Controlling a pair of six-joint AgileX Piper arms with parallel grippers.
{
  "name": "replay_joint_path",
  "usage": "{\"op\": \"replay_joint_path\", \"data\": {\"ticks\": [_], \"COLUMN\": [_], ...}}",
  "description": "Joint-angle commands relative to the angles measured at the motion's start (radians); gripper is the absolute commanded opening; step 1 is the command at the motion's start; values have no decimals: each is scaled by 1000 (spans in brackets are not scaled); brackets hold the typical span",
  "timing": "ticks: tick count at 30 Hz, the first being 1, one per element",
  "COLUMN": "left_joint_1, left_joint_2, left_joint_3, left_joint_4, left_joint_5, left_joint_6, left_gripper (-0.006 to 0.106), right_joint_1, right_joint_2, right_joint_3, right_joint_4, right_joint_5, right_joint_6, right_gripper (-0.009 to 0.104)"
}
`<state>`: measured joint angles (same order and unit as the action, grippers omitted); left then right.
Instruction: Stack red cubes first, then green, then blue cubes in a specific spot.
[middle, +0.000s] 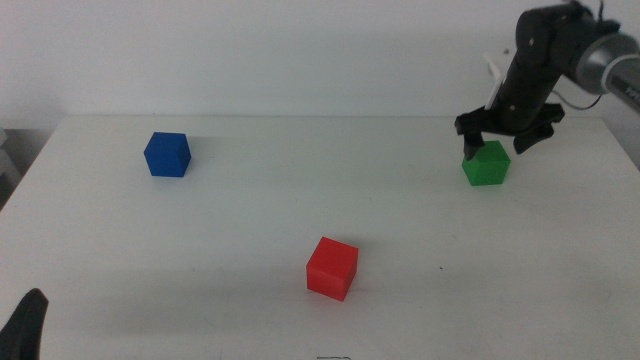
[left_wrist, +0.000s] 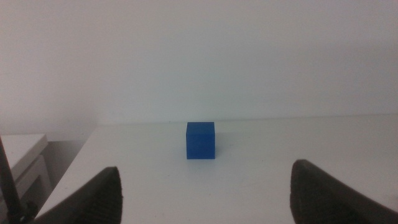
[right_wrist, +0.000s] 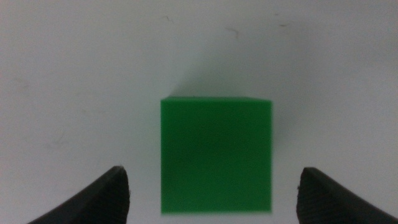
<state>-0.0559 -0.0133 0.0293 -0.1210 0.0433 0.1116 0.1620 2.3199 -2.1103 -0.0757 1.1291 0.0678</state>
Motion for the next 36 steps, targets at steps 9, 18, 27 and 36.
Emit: {"op": "replay_joint_path", "data": {"ticks": [9,18,27,36], "left_joint_1": [-1,-1,-1,-1], "left_joint_2": [-20,-20,-20,-20], "left_joint_3": [-3,-3,-3,-3], "left_joint_4": [-12,-12,-12,-12], "left_joint_5": [-84,-84,-84,-84], "left_joint_6": [-4,-4,-4,-4], "left_gripper": [91,91,91,91], "right_joint_1": [-8,36,325,629], "right_joint_2": [-7,-169,-500,-456], "right_joint_3": [-34,13,414,432], "right_joint_4": [-12,-13,-176,-270], "right_joint_5": [-71,38,-71,-74], "right_joint_6": [1,109,528,889], "right_gripper": [33,-1,-1,-1]}}
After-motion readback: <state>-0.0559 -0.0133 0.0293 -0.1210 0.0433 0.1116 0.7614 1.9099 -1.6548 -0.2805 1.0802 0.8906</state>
